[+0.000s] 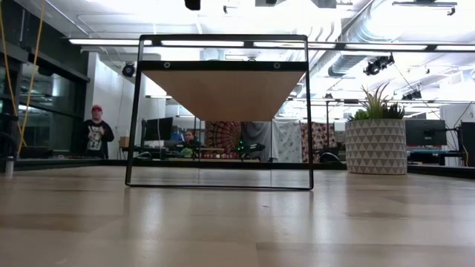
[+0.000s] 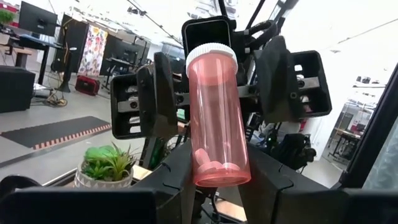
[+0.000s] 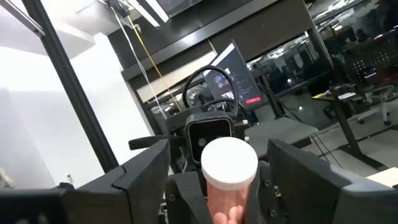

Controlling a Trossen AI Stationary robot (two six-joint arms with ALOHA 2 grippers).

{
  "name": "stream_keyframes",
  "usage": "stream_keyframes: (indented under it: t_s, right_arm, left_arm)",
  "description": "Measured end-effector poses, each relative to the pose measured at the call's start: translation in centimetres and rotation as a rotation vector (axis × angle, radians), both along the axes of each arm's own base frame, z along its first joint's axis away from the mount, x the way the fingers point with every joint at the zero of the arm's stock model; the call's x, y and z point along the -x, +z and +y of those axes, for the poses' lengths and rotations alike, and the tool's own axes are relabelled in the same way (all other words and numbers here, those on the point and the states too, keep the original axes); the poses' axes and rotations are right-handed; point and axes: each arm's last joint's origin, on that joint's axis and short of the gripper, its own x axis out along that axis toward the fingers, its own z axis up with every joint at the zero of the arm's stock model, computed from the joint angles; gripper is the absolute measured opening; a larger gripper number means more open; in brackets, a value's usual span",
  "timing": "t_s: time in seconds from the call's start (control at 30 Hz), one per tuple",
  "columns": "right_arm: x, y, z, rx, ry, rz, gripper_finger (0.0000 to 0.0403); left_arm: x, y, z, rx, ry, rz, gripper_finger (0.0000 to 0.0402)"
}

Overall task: Pick and place medicine bottles onto shelf by color
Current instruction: Put the pink medicine bottle on the shelf

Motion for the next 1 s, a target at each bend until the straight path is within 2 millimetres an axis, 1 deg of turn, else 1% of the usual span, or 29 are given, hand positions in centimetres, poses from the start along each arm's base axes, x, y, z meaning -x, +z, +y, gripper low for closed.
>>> stream_keyframes:
  t_s: [0.2, 0.4, 0.77, 1.0]
  right_arm:
    - [-0.04, -0.09, 0.0, 0.0, 0.0, 0.008, 0.0204]
    - [-0.1, -0.24, -0.02, -0.001, -0.005, 0.023, 0.0166]
    - [-0.1, -0.24, -0.09, -0.001, -0.023, 0.023, 0.0116]
    - [-0.1, -0.28, -0.1, -0.001, -0.025, 0.024, 0.0106]
  left_arm:
    - [0.0, 0.0, 0.01, 0.003, 0.002, -0.001, 0.009]
    - [0.03, -0.01, 0.09, 0.007, 0.032, 0.0, 0.009]
    - [0.03, -0.01, 0.26, 0.006, 0.036, 0.001, 0.009]
    - [0.01, -0.12, 0.26, 0.007, 0.035, 0.013, 0.0095]
